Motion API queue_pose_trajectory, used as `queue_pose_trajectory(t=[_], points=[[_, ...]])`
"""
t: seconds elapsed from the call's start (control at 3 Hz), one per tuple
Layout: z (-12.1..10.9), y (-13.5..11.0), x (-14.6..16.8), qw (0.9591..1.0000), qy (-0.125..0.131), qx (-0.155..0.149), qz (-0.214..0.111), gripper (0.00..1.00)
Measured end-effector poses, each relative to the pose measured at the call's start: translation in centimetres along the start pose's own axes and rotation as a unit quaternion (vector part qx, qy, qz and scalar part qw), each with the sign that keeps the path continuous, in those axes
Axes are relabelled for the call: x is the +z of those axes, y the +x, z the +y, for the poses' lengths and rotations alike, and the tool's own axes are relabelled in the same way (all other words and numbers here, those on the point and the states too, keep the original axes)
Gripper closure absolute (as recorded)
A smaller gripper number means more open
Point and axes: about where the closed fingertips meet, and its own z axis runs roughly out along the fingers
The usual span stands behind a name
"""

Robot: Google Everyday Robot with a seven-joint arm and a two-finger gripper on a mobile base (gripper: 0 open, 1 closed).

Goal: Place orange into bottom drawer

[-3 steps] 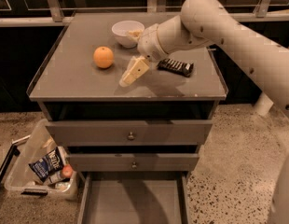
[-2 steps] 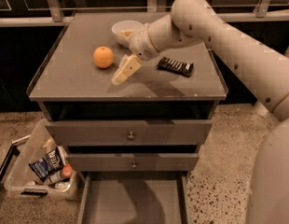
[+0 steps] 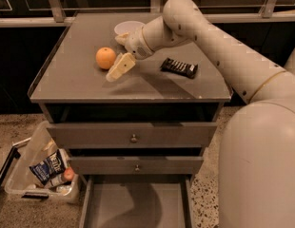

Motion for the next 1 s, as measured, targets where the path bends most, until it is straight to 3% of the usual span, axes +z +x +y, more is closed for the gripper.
queue_pose_trajectory(t=[0.33,1.0], points=[[-0.72,0.05,0.95,0.9994,-0.002,0.035,-0.003,0.00],[-0.72,0.04,1.00,0.9993,-0.002,0.038,-0.003,0.42]])
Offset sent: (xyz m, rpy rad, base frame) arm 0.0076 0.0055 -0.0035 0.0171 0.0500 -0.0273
